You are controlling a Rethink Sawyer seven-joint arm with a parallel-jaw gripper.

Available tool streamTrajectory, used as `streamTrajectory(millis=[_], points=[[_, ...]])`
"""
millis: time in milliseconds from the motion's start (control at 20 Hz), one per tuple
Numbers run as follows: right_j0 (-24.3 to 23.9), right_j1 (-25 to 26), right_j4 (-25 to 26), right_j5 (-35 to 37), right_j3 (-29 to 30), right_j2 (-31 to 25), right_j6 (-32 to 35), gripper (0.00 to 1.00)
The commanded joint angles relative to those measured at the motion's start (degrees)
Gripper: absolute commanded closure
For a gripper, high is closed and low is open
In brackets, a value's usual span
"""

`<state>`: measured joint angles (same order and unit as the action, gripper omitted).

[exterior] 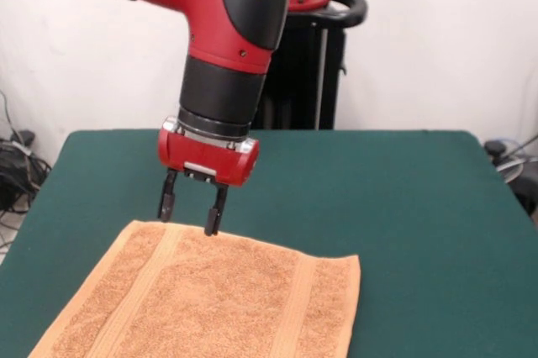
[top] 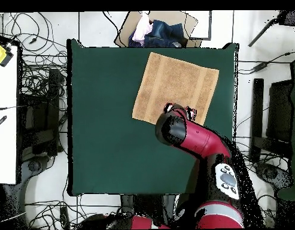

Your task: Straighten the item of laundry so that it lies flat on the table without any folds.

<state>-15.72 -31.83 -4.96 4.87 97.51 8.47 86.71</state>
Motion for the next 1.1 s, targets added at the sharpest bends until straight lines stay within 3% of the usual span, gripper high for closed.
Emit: streamTrajectory(millis=[50, 250, 850, 1000, 1100], points=[[-0.55, 1.04, 3.05, -0.78, 0.24, -7.36, 7.0, 0.0], [0.06, 0.92, 1.13, 3.41, 0.39, -6.58, 8.51, 0.0], [-0.22, 1.35, 2.09, -2.82, 1.78, -7.03, 10.34, 0.0], [0.56, -0.05, 2.95, -6.95, 2.88, -6.21, 11.56, 0.0], [0.14, -2.44, 2.74, -4.97, 4.62, -6.34, 11.38, 0.0]])
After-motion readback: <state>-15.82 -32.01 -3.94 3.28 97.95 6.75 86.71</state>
